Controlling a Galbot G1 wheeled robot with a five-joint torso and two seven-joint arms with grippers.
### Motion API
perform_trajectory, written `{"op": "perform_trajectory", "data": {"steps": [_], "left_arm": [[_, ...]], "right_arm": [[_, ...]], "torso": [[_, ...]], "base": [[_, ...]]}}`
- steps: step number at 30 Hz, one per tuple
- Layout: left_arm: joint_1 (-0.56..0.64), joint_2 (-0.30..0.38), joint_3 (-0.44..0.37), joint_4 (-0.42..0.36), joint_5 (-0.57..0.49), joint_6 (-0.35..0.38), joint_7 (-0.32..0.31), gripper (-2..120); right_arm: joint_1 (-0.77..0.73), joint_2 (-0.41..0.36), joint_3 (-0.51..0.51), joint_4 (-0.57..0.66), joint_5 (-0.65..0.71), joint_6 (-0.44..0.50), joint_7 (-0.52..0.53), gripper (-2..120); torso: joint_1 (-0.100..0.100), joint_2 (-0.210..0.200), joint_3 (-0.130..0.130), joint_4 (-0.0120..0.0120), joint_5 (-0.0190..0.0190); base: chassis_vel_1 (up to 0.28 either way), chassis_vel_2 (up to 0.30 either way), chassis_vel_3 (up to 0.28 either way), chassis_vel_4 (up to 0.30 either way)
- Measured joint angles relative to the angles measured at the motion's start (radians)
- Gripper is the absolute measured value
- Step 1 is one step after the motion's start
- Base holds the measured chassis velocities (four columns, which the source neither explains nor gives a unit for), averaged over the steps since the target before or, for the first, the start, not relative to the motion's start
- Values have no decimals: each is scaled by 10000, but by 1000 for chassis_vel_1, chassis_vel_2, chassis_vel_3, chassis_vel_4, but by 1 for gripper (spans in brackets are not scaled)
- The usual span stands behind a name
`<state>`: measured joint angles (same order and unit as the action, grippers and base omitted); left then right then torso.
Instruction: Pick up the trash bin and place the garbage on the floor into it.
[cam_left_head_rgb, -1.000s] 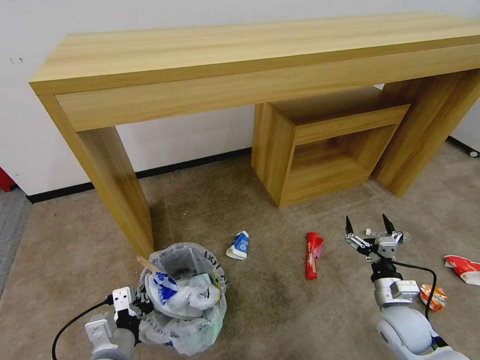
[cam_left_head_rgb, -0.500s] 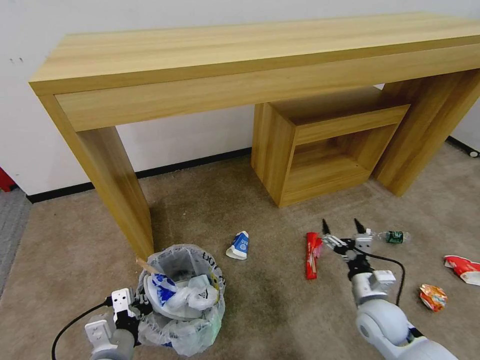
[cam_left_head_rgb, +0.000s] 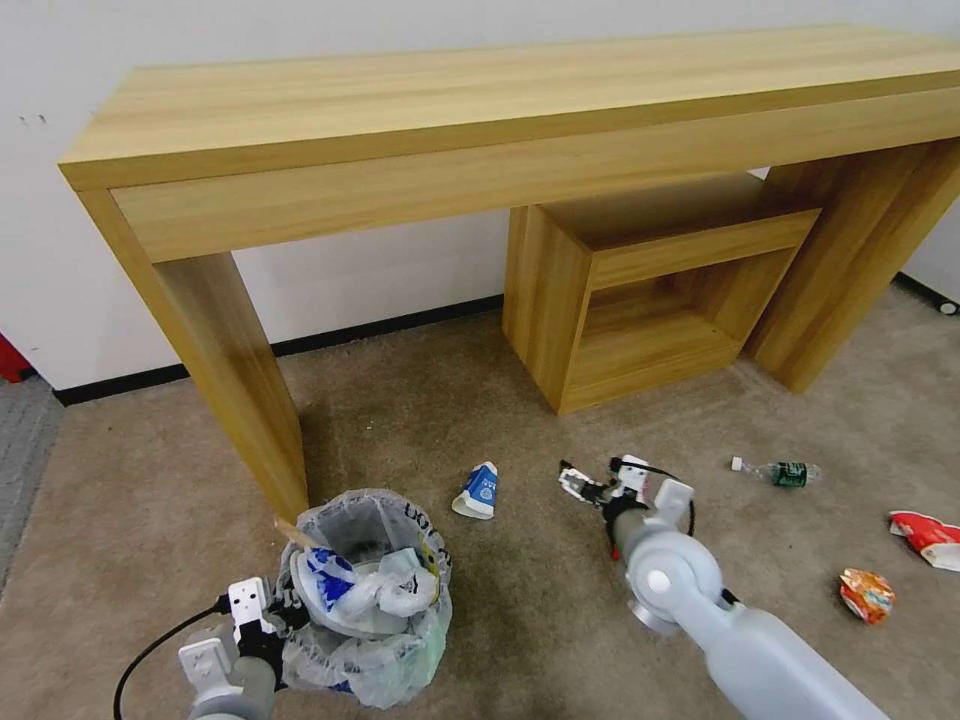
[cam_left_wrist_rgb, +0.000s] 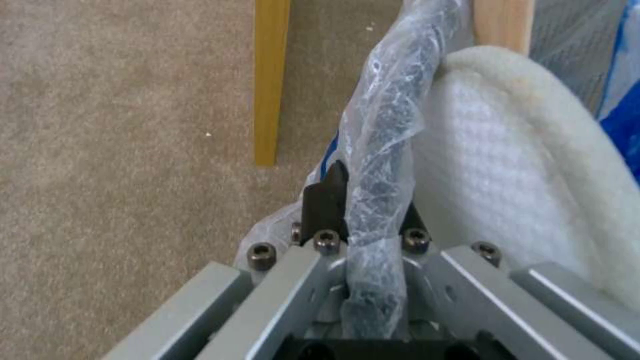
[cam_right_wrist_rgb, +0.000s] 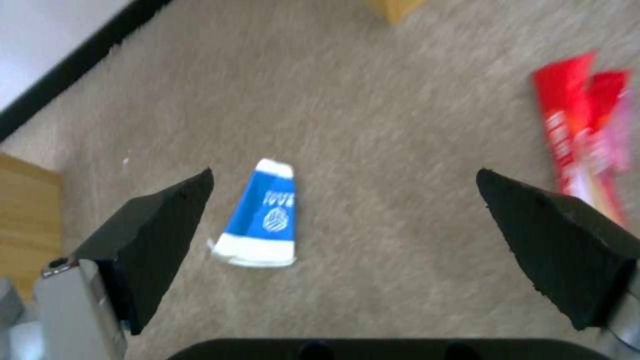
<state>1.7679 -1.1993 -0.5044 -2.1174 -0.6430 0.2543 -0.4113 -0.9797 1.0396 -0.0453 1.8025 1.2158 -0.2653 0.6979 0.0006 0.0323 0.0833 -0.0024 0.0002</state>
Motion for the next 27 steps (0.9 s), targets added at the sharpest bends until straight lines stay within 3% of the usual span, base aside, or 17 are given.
{"op": "perform_trajectory", "data": {"steps": [6,8,12,27], "left_arm": [[73,-142,-49,13,75,-22,1,0],[79,-191,-79,9,75,-24,2,0],[76,-252,-104,6,71,-23,-7,0],[13,-391,-82,19,51,-30,-18,0]], "right_arm": [[881,1296,-637,-1091,462,-375,225,100],[1425,2060,-1054,-2052,493,-383,328,100],[2071,2778,-1317,-3310,361,-380,354,100],[3338,4587,-1688,-7075,-866,163,-300,95]], "torso": [[0,0,0,3,-4],[0,-1,0,4,-3],[0,0,0,2,-5],[0,-2,1,0,-4]], "base": [[0,0,0,0],[0,0,0,0],[0,0,0,0],[0,0,0,0]]}}
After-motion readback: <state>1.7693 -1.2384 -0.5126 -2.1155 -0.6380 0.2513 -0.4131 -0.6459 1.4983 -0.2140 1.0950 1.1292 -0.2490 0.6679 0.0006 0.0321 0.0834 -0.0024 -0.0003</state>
